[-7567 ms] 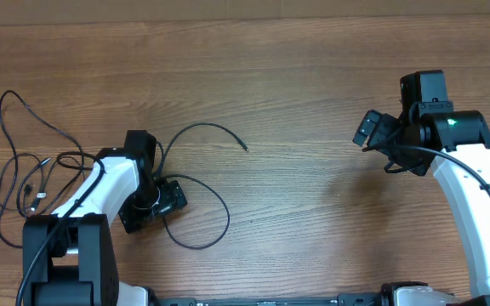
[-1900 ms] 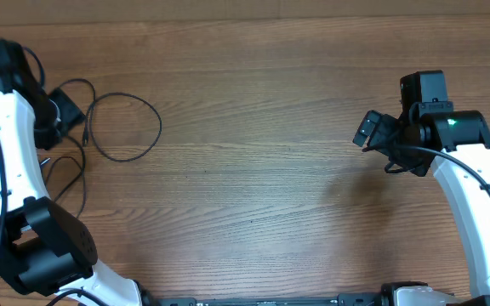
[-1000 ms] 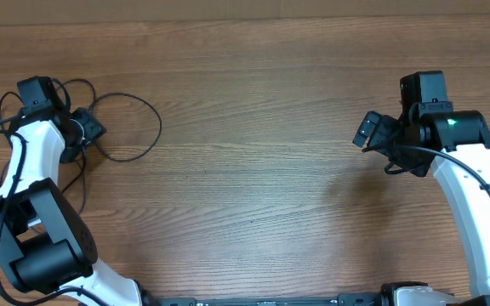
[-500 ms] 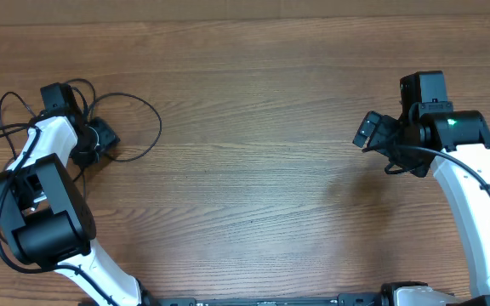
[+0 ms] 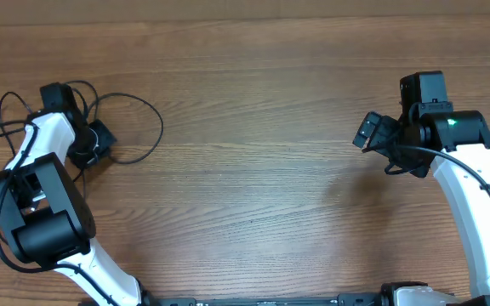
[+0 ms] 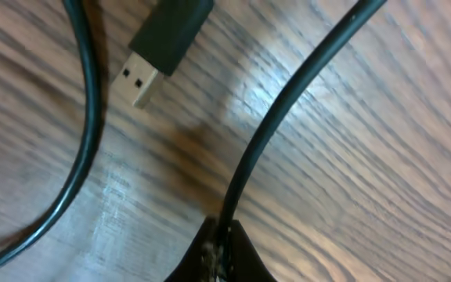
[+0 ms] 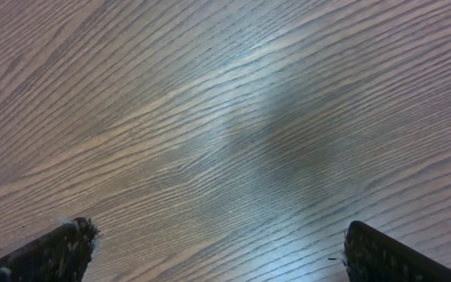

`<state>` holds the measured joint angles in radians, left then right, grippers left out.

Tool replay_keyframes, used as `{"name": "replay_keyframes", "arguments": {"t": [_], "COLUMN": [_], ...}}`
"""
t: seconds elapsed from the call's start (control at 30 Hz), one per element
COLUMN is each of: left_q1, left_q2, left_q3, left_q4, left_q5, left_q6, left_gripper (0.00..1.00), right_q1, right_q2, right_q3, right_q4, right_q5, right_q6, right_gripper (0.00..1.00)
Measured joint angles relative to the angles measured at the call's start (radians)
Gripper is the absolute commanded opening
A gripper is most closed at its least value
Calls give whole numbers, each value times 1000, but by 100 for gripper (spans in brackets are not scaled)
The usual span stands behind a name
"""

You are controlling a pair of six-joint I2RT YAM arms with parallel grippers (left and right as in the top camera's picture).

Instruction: Untangle cables

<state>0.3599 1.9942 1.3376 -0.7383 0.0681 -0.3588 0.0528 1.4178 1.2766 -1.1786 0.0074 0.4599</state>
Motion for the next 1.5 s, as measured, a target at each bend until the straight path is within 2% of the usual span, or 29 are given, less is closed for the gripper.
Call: {"name": "replay_keyframes", "arguments": {"t": [0.2, 0.43, 0.57, 0.83, 1.07, 1.2, 1.33, 1.5], "left_q1": [8, 50, 92, 214, 321, 363, 368, 367], "left_q2": [-1, -47, -81, -91, -91, -91, -91, -91], "left_q3": [191, 448, 531, 560, 560, 560, 560, 560], "left_q4": [-126, -241, -272, -336, -401, -415, -418, -422], "left_q5": [-26, -203, -280, -329, -335, -338, -341, -341], "left_q6": [2, 37, 48, 43, -43, -84, -109, -114], "left_gripper": [4, 4, 4, 4, 7, 11, 29, 37], "right_q1": [0, 0, 0, 0, 0, 0, 0, 0], "right_q2": [0, 0, 0, 0, 0, 0, 0, 0], "right_q3": [0, 0, 0, 0, 0, 0, 0, 0], "right_q4": [0, -3, -3, -4, -3, -4, -4, -3], "right_q5": [0, 0, 0, 0, 0, 0, 0, 0], "right_q6": [0, 0, 0, 0, 0, 0, 0, 0], "right_gripper": [100, 100, 100, 100, 100, 100, 100, 100]}}
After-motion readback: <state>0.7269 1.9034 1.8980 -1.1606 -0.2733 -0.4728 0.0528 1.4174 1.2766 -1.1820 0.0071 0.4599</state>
